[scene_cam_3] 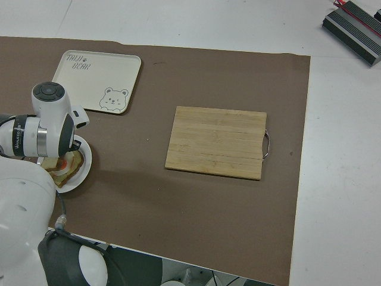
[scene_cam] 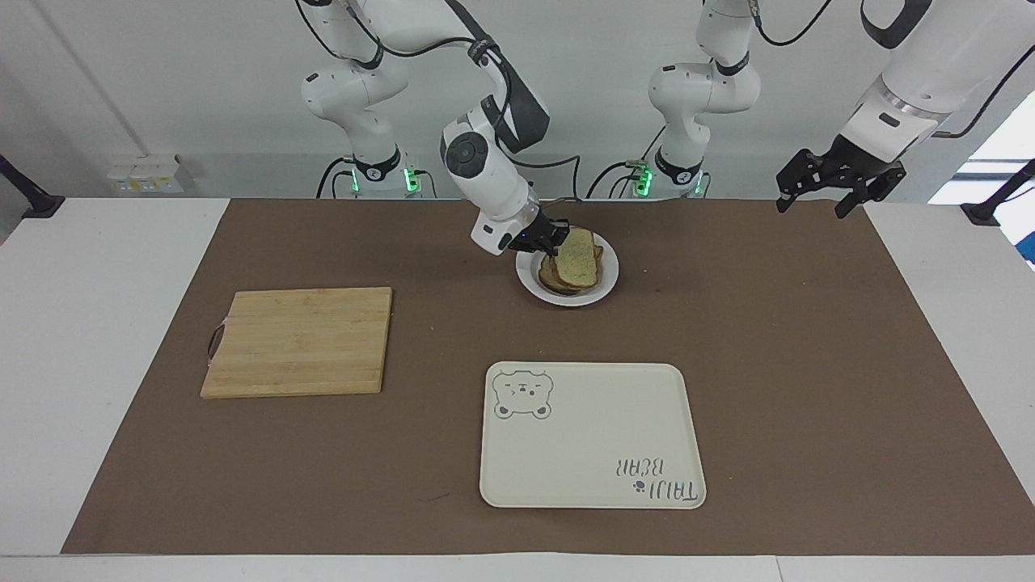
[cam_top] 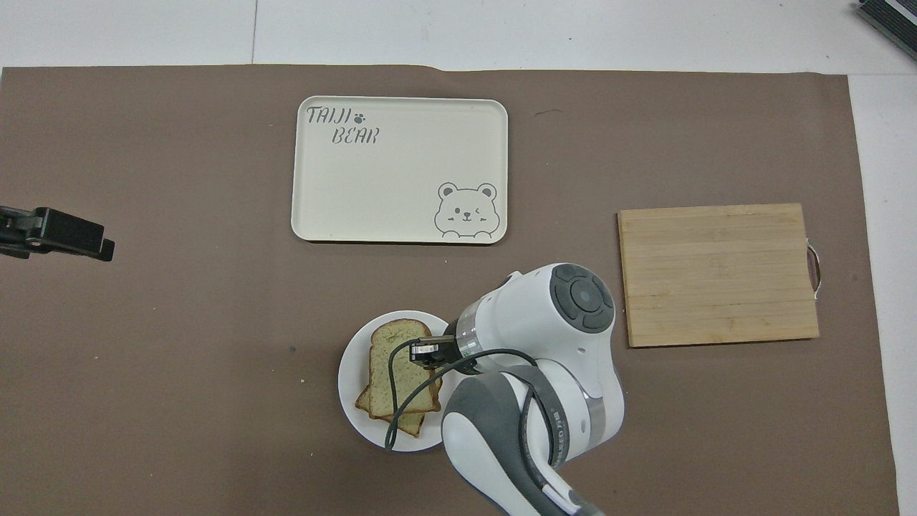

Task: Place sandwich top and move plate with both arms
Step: 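Lower the bread onto the egg toast and open the right gripper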

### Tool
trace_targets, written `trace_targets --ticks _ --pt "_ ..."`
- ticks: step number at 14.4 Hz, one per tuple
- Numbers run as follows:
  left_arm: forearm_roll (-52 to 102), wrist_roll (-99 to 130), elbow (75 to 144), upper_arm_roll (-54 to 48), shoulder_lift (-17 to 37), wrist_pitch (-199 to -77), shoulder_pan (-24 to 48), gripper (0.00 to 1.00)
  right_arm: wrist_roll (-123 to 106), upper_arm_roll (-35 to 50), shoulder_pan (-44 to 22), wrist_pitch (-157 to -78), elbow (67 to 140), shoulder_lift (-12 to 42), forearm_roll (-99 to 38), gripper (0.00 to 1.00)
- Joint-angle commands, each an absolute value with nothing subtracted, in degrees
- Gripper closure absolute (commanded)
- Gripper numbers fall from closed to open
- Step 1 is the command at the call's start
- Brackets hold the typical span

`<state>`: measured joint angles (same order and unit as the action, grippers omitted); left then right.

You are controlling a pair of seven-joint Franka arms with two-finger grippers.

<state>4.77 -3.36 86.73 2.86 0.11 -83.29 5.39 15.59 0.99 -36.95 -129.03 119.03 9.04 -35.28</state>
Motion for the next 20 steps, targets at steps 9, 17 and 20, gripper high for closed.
trace_targets --ticks 9,17,20 --pt "3.78 -3.69 87.19 2.81 -0.79 -82.79 5.19 0.0 15.12 0.7 -37.0 -130.43 121.29 9.49 -37.0 1.0" --pt "3.78 -3.69 87.19 2.81 -0.79 -82.79 5.19 0.0 12.31 0.35 -36.21 -130.25 116.72 11.69 -35.42 0.0" --pt "3.69 -3.6 87.19 2.73 -0.7 -82.79 5.19 0.0 12.04 -0.09 -35.17 -129.46 116.63 10.29 -30.43 0.0"
